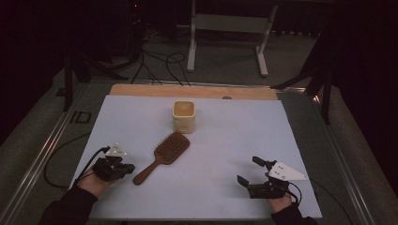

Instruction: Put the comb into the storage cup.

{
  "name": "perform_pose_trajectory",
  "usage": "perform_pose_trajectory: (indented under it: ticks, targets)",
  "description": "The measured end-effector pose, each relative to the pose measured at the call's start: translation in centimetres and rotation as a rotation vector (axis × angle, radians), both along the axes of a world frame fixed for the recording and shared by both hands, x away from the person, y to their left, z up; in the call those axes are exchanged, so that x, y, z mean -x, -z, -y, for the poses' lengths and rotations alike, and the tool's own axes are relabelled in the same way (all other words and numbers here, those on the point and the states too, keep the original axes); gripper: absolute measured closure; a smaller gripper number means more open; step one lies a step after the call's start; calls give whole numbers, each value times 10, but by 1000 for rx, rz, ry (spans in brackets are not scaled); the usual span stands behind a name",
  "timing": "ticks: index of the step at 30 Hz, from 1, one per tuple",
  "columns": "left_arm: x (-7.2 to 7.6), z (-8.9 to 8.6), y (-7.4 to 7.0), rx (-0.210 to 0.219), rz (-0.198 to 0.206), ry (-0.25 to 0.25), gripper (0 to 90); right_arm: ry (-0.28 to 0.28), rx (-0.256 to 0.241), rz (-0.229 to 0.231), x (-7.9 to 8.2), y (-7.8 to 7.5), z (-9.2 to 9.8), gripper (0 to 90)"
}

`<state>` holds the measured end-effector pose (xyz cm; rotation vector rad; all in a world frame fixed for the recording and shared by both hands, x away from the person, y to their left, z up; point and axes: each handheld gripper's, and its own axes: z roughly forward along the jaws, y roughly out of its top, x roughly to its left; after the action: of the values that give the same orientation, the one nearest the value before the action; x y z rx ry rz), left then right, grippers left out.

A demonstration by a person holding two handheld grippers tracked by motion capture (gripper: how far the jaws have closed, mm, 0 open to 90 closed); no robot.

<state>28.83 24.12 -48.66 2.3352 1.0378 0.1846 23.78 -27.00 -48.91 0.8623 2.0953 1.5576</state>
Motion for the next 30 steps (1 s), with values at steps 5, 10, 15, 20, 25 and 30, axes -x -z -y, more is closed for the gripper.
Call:
perform_pose_trajectory:
  ticks: [5, 10, 15, 20, 25, 30]
  targets:
    - [0, 3, -11, -13, -2, 1, 750, -1, 0, 0, 0, 0, 0, 78]
    - [-1, 8, -19, -26, -28, 4, 636, 2, -2, 0, 0, 0, 0, 78]
    - [-2, 16, -26, -50, -54, 16, 505, 0, -1, -2, 0, 0, 0, 78]
    - [-4, 23, -31, -51, -62, 1, 333, 0, -4, -5, 0, 0, 0, 78]
    - [-10, 29, -34, -51, -92, -15, 171, -1, -4, -7, 0, 1, 0, 78]
    - [-15, 35, -32, -62, -108, 2, 115, -3, -5, -9, 0, 1, 0, 78]
